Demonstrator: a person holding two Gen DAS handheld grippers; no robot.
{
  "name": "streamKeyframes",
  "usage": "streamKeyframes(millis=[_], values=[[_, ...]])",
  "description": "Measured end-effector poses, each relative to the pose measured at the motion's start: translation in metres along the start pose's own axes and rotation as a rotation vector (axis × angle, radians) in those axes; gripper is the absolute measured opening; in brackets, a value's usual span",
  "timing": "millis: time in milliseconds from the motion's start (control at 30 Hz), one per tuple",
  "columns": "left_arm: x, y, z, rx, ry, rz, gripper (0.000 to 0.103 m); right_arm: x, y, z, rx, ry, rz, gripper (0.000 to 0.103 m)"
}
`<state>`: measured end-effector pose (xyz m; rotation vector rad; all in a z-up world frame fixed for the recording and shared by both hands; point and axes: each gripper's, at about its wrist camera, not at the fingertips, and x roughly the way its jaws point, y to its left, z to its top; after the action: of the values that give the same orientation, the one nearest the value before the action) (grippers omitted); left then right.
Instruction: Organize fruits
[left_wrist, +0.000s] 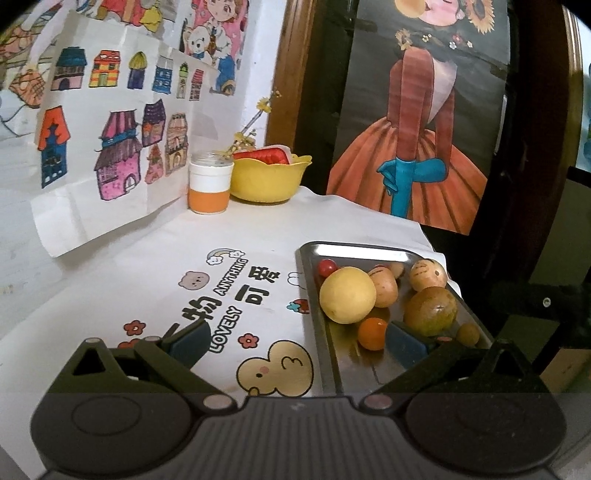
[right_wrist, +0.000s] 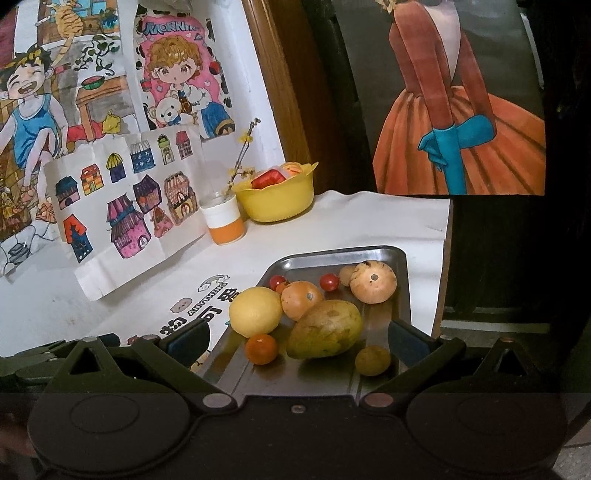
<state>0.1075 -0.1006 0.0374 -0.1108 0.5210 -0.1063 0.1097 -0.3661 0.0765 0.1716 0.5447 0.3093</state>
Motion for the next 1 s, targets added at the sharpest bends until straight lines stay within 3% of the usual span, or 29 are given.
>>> streamKeyframes(millis=[1000], values=[[-0.054, 0.032, -0.027, -0.052, -0.081, 0.048, 0.103, -0.057, 0.062, -0.044, -0.120, -0.165, -0.166, 0.102]])
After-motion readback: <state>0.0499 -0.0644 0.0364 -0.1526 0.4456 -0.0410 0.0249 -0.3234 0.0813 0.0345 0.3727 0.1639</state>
